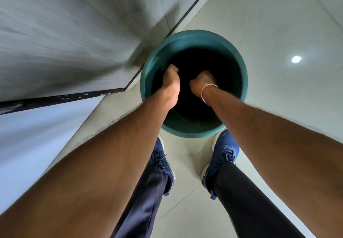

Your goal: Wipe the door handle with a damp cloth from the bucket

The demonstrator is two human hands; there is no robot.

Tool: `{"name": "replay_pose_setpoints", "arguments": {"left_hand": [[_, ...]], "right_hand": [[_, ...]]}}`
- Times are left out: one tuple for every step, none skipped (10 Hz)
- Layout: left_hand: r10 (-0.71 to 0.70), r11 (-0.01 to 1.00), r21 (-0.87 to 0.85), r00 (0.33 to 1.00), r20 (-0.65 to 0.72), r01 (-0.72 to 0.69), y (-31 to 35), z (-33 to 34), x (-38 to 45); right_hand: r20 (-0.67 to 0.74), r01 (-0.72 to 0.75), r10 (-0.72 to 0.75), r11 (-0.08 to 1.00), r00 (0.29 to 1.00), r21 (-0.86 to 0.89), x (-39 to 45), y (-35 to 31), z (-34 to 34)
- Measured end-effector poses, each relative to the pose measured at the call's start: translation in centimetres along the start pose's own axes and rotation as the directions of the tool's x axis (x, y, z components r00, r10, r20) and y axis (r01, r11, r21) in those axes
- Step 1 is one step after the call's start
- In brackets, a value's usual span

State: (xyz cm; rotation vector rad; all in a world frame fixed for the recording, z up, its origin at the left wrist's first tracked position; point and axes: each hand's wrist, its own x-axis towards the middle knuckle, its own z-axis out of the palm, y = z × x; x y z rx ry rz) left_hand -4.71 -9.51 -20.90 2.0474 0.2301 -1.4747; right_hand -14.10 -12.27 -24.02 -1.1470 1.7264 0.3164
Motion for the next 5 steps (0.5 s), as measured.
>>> {"name": "replay_pose_setpoints", "arguments": {"left_hand": [[-0.004, 1.000, 0.000, 1.000, 0.005, 0.004, -0.1, 0.5, 1.1], [-0.013, 1.000, 0.028, 1.000, 0.019, 0.012, 0.1, 0.1, 0.3], [-0.007, 0.999, 0.050, 1.000, 0.027, 0.005, 0.8, -0.7, -1.9], [0.024, 0.993, 0.116, 0.998, 0.062, -0.032, 0.9, -2.2, -5.1], [0.212, 0.943, 0.245, 0.974, 0.081, -0.226, 1.7, -3.8, -10.1]], "right_hand": [[0.009, 0.009, -0.009, 1.000, 1.000, -0.023, 0.7, 0.0, 0.4], [0.004, 0.003, -0.003, 0.998, 1.000, -0.058, 0.0, -0.1, 0.1], [0.001, 0.011, -0.011, 0.993, 1.000, -0.121, -2.4, -0.4, -1.3], [0.011, 0.052, -0.052, 0.992, 0.999, -0.112, -6.7, -0.4, -3.0], [-0.037, 0.217, -0.222, 0.971, 0.974, -0.099, -11.5, -0.7, -5.4]]}}
